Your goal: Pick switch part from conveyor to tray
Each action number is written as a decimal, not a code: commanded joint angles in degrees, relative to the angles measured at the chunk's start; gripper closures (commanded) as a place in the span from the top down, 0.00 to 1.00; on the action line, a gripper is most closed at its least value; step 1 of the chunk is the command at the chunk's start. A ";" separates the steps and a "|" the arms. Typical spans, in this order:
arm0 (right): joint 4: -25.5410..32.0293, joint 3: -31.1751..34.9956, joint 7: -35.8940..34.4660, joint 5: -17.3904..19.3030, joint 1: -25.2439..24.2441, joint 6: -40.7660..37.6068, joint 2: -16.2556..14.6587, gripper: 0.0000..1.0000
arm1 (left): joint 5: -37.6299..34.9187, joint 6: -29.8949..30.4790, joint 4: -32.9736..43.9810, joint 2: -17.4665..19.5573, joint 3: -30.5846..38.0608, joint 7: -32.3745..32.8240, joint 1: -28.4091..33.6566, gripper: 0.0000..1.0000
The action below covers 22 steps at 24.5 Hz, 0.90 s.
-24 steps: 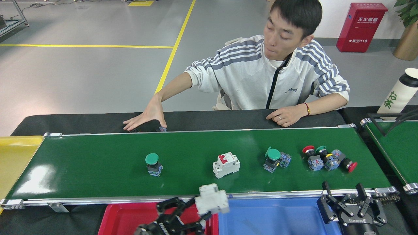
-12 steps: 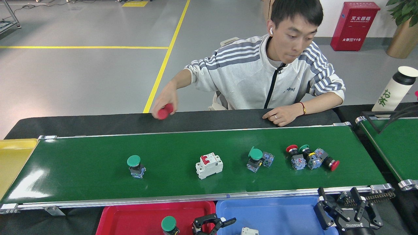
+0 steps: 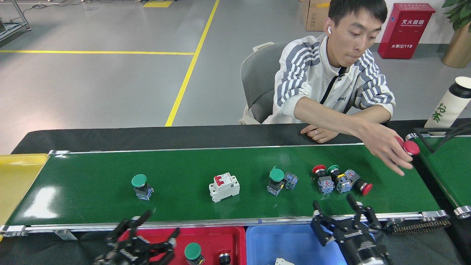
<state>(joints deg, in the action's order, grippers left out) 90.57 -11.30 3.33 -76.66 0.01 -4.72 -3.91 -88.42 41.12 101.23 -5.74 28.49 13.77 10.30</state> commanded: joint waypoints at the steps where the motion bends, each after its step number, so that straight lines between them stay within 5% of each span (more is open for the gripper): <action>1: -1.18 -1.79 1.76 -0.86 1.92 0.06 0.66 1.00 | 0.36 -8.24 0.72 -0.06 1.48 0.56 1.38 1.00; 8: -8.30 -7.86 3.52 -1.04 8.25 0.15 2.68 1.00 | -0.26 -13.34 -0.42 0.21 0.78 0.47 -1.42 1.00; 14: -15.33 -9.97 3.70 -1.48 14.40 0.24 5.40 1.00 | -2.19 -19.41 -13.60 4.60 -3.53 0.38 -13.38 1.00; 22: -32.03 -11.73 3.26 -2.71 26.18 0.32 11.82 0.99 | -2.01 -24.42 -29.60 9.79 -7.22 -1.64 -25.15 1.00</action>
<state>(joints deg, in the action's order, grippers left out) 59.44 -22.72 7.13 -79.28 24.24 -4.52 6.94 -90.48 17.44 71.79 3.41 21.43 12.99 -13.31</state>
